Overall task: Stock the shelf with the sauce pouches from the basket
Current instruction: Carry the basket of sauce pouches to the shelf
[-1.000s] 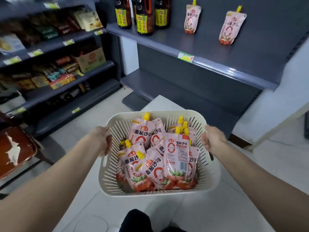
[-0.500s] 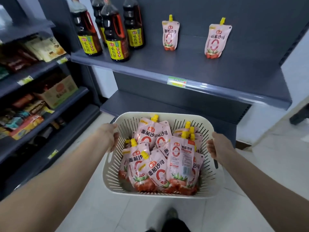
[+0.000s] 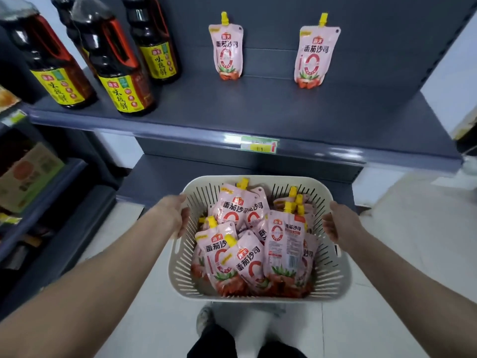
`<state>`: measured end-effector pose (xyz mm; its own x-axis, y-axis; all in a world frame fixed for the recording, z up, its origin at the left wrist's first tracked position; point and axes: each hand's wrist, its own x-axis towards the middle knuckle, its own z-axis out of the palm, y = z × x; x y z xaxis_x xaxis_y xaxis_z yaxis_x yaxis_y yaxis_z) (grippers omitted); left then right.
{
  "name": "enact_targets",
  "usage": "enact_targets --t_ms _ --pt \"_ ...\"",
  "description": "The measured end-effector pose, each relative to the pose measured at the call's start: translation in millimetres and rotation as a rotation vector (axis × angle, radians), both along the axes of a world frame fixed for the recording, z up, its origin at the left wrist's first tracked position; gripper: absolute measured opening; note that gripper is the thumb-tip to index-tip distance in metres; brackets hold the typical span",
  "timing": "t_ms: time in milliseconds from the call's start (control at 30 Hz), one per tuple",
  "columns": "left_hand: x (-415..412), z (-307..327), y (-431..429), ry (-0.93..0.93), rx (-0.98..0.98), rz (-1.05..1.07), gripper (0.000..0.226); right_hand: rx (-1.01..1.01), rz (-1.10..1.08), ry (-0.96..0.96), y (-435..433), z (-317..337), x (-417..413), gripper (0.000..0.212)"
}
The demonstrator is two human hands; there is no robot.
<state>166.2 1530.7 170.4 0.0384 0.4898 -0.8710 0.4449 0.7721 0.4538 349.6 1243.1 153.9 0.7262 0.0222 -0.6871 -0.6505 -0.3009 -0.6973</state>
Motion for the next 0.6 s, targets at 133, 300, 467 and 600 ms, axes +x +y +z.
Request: enact_targets --t_ms 133,300,467,600 --pt "26.2 -9.3 27.7 0.005 0.008 -0.130 0.043 -0.052 -0.058 0.007 16.2 -11.9 0.9 0.040" --pt "48.1 -14.8 53.1 0.013 0.001 -0.261 0.045 -0.051 -0.146 0.014 34.2 -22.9 1.0 0.044" --pt "55.2 -28.4 62.0 -0.015 -0.042 -0.270 0.039 -0.085 -0.194 0.011 39.7 -38.1 2.4 0.043" --pt "59.6 -38.4 75.3 0.008 -0.074 -0.356 0.044 -0.092 -0.203 0.015 43.1 -46.6 8.8 0.039"
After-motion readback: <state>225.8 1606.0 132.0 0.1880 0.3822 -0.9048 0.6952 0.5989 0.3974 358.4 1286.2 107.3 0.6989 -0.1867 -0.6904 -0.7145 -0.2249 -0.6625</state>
